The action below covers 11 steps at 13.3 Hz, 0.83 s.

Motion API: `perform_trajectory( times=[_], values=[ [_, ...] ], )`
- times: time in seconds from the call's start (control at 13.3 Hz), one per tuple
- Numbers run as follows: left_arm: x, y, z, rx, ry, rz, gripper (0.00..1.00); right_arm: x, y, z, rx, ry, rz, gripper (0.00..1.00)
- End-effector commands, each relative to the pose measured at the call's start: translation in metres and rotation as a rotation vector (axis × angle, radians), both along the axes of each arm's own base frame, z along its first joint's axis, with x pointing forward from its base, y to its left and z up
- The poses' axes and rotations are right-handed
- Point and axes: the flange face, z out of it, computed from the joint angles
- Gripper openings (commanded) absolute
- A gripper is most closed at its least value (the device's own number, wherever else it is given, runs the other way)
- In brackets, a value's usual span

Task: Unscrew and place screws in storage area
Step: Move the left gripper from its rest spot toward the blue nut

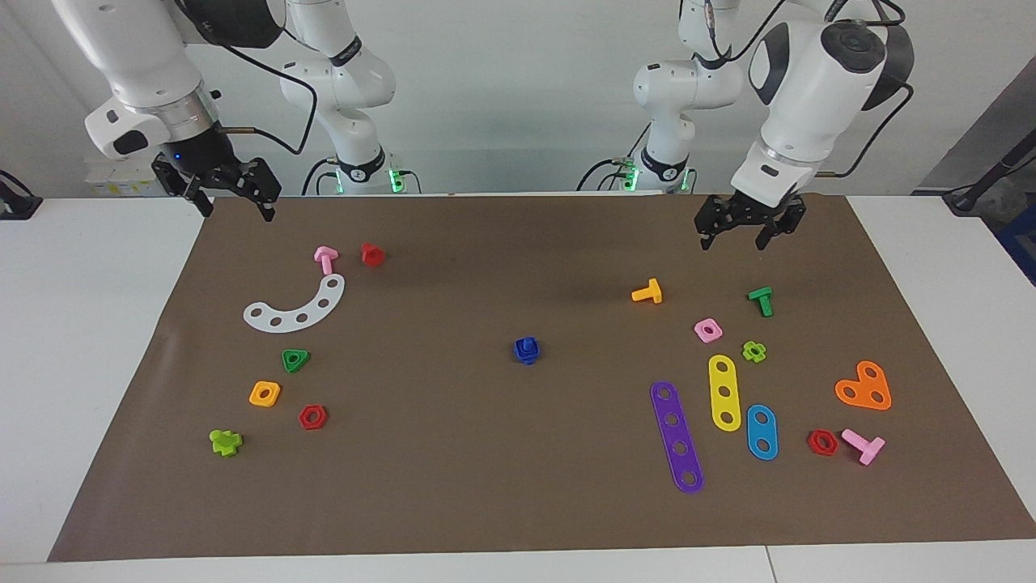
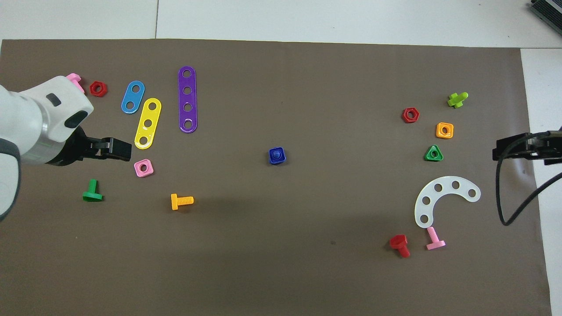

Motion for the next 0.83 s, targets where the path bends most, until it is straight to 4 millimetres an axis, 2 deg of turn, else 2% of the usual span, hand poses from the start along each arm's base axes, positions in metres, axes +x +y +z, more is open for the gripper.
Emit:
perform_trajectory(
  times=[0.0,0.23,0.3,0.6,0.75],
  values=[
    [0.003,-0.031,-0.026,-0.019,-0.004,0.022,1.00,-0.007,-0.002,0.001,-0.012,0.004,0.017,1.00],
    [0.013,-0.085,-0.060,-0.044,-0.032,0.041,1.00,-0.008,-0.003,0.001,-0.012,0.004,0.014,1.00],
    [0.016,-0.099,-0.071,-0.056,-0.034,0.045,1.00,-0.008,-0.003,0.001,-0.012,0.004,0.016,1.00],
    [0.013,-0.144,-0.088,-0.097,-0.084,0.048,1.00,-0.008,-0.003,0.001,-0.012,0.004,0.014,1.00],
    [0.013,-0.169,-0.108,-0.113,-0.089,0.071,1.00,-0.008,-0.003,0.002,-0.012,0.002,0.016,1.00]
  ],
)
